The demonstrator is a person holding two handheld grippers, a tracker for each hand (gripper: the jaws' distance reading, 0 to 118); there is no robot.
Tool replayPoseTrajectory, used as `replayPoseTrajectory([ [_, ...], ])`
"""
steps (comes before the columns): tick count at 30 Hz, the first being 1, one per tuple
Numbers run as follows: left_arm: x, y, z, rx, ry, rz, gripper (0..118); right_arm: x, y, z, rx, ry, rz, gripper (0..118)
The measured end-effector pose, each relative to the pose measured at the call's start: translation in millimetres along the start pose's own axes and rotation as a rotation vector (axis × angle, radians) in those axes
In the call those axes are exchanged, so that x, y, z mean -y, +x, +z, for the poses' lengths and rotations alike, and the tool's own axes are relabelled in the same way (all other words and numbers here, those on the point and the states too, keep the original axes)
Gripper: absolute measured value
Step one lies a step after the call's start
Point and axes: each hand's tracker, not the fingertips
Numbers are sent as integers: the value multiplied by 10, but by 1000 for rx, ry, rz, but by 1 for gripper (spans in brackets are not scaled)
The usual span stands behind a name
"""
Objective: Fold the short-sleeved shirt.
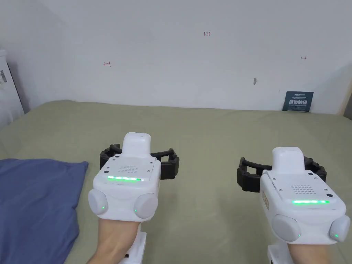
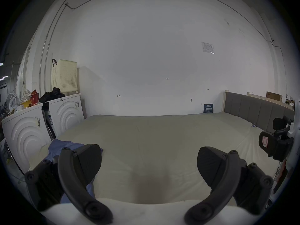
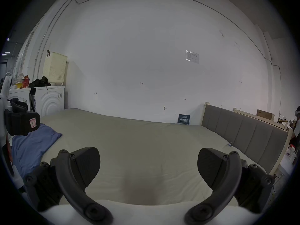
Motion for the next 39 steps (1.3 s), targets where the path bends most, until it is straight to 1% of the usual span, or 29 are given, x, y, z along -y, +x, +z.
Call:
replayPoseTrajectory([
  [4,8,-2,19,-2,-1,1,118,18,-1,5,-4,-2,7,118],
  [7,18,6,27,1,-6,1,118,32,-10,8,15,-5,11,118],
  [11,40,15,23,-4,-11,2,118,43,-6,25,1,-4,-2,118],
  [15,49,10,21,1,-15,16,118,47,-19,31,3,1,9,118],
  [17,48,11,26,-3,-12,15,118,55,-29,34,19,13,17,118],
  [25,46,2,19,-2,-6,6,118,76,-32,31,8,-1,12,118],
  [28,49,-2,19,4,-14,11,118,82,-33,33,-13,-12,11,118],
  [31,51,1,35,3,-14,10,118,93,-53,38,-8,-7,25,118],
  [39,38,0,59,2,-5,8,118,67,-61,44,-8,10,17,118],
])
